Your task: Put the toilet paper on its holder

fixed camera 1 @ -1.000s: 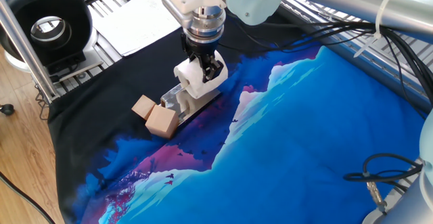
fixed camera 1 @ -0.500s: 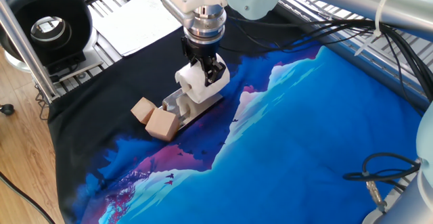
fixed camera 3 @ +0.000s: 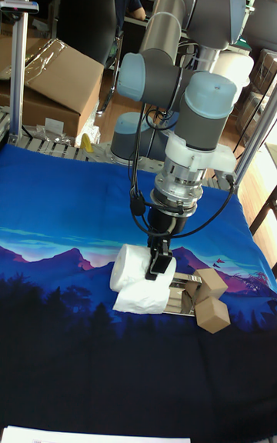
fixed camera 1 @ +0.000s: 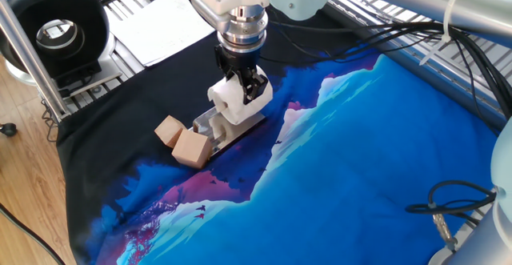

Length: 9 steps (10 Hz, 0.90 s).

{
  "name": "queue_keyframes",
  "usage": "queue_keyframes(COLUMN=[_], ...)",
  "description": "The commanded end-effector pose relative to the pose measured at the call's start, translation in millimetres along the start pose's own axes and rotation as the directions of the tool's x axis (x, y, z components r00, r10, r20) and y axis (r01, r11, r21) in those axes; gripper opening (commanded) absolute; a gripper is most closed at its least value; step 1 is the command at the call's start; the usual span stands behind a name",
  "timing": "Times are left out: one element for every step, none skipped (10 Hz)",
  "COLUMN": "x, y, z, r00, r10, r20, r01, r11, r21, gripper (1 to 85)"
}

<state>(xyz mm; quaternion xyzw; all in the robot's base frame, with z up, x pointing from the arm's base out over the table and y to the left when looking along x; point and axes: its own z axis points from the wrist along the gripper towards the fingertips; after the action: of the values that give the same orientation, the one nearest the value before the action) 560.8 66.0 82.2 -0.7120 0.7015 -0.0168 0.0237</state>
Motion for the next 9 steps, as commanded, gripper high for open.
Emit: queue_keyframes(x=[-7.0, -10.6, -15.4, -17.5, -20.1, -22.2, -24.9, -28.4, -32.1], y=[0.0, -0.8, -1.2, -1.7, -1.9, -1.3, 0.0, 2.7, 6.2], z=[0.5, 0.5, -0.3, -1.3, -2.3, -3.1, -3.2, -1.2, 1.5], r00=[0.999, 0.999, 0.999, 0.999, 0.999, 0.999, 0.999, 0.999, 0.999], r10=[0.031, 0.034, 0.042, 0.042, 0.037, 0.031, 0.031, 0.029, 0.025], r20=[0.017, 0.025, 0.031, 0.022, 0.021, 0.016, 0.016, 0.019, 0.02], r01=[-0.031, -0.034, -0.043, -0.042, -0.037, -0.031, -0.031, -0.03, -0.025], r11=[0.999, 0.999, 0.999, 0.999, 0.999, 0.999, 0.999, 0.999, 0.999], r21=[0.008, 0.01, 0.013, 0.016, 0.017, 0.017, 0.017, 0.02, 0.025], gripper=[49.3, 50.7, 50.7, 50.7, 51.0, 51.0, 51.3, 51.7, 51.7])
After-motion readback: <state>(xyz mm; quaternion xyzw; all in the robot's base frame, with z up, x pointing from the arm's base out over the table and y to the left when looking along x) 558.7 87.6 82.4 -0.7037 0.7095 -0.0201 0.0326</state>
